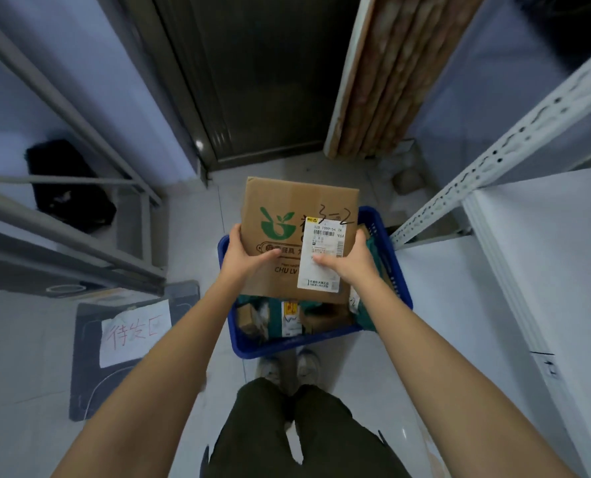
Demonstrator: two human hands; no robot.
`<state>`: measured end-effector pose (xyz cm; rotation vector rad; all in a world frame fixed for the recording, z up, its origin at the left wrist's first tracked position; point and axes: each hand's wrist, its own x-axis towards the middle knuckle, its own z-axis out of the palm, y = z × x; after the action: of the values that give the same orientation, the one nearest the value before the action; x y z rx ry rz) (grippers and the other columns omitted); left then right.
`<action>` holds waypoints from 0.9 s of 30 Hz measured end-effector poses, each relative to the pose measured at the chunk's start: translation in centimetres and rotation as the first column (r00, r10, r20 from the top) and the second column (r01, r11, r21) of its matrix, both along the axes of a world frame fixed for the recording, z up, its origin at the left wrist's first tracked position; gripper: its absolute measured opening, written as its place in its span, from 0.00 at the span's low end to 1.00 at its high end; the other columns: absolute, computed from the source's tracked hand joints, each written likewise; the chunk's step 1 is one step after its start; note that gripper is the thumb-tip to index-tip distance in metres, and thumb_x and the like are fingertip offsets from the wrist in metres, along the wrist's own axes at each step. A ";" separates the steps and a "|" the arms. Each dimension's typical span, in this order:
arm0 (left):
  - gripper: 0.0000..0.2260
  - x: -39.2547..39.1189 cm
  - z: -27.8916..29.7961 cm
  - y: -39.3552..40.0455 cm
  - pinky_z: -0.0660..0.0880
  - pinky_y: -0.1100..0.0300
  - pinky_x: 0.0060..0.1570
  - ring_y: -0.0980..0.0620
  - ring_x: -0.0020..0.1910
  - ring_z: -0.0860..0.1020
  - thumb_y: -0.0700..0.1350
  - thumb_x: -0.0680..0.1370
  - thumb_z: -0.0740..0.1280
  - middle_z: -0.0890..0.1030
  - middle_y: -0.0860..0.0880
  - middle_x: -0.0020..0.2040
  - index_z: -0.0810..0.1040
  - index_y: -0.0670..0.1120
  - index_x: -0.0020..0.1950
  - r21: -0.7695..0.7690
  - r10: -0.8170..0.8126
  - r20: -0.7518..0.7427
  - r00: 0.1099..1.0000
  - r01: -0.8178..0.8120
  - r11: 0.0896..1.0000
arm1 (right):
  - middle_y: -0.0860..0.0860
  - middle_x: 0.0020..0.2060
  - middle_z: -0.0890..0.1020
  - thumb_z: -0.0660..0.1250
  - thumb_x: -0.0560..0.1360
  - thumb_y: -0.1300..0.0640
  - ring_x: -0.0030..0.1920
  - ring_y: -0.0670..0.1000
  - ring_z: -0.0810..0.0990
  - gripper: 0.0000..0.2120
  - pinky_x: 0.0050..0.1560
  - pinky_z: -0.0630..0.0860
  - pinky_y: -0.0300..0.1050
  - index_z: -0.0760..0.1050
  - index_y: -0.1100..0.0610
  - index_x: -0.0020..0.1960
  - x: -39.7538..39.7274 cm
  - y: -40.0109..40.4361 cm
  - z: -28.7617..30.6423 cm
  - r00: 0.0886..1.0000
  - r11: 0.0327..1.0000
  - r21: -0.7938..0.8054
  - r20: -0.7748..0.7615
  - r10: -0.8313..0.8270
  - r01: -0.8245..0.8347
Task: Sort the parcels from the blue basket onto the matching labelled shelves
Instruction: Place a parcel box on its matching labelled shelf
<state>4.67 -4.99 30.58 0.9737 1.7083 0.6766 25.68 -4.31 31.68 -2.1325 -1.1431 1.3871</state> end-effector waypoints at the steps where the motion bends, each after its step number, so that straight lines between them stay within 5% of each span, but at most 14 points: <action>1: 0.38 0.5 1.1 0.1 0.74 0.53 0.56 0.50 0.60 0.72 0.46 0.68 0.77 0.72 0.50 0.62 0.59 0.49 0.71 0.016 -0.014 0.018 1.000 0.014 1.000 | 0.49 0.65 0.75 0.79 0.61 0.47 0.65 0.54 0.73 0.51 0.65 0.70 0.58 0.52 0.51 0.75 0.5 -0.4 1.2 1.000 1.000 0.026 0.005 -0.007 0.007; 16: 0.37 6.2 12.6 2.2 0.74 0.56 0.53 0.52 0.56 0.74 0.46 0.67 0.78 0.74 0.50 0.60 0.63 0.48 0.71 0.209 -0.326 0.117 0.938 0.298 0.932 | 0.52 0.70 0.69 0.79 0.63 0.55 0.70 0.55 0.68 0.54 0.68 0.67 0.56 0.46 0.52 0.77 3.4 -7.0 13.7 0.922 0.860 0.341 -0.056 -0.383 0.379; 27: 0.36 10.5 24.5 0.7 0.74 0.57 0.54 0.52 0.57 0.75 0.49 0.66 0.78 0.76 0.51 0.58 0.65 0.46 0.69 0.532 -0.648 -0.012 0.762 0.554 0.641 | 0.48 0.67 0.73 0.78 0.65 0.56 0.66 0.52 0.72 0.49 0.62 0.74 0.57 0.51 0.48 0.75 3.0 -15.4 24.8 0.747 0.574 0.598 -0.063 -0.662 0.559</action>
<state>15.19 -4.33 55.12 1.7049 0.9271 0.7374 28.73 -19.74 56.46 -1.8978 -0.6245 0.4437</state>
